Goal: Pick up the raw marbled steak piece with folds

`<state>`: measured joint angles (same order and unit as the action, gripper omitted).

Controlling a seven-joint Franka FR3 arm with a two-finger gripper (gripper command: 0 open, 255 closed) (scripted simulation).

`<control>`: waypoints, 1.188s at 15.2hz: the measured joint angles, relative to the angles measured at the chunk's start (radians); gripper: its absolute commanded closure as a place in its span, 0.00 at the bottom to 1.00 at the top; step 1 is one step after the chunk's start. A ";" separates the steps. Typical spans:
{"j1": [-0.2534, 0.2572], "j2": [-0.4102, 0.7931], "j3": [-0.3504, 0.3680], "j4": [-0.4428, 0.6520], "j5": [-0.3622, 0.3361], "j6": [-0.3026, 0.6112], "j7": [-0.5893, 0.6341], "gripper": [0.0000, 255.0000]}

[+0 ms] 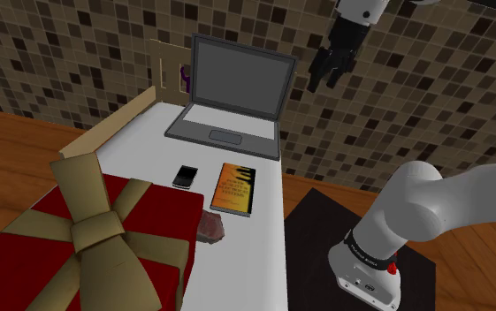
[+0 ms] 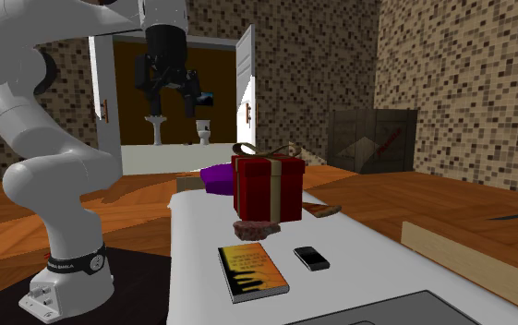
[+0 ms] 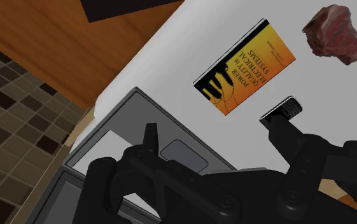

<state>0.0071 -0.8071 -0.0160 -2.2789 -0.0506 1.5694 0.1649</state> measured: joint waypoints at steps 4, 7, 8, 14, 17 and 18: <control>0.020 0.025 0.026 -0.027 0.013 0.048 0.007 0.00; 0.046 0.077 0.059 -0.056 0.029 0.122 0.014 0.00; 0.055 0.086 0.072 -0.071 0.035 0.144 0.018 0.00; 0.106 0.192 0.139 -0.122 0.057 0.291 0.029 0.00; 0.134 0.264 0.187 -0.131 0.069 0.365 0.050 0.00; 0.139 0.297 0.197 -0.133 0.068 0.398 0.050 0.00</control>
<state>0.1456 -0.5101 0.1809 -2.4118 0.0170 1.9676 0.2149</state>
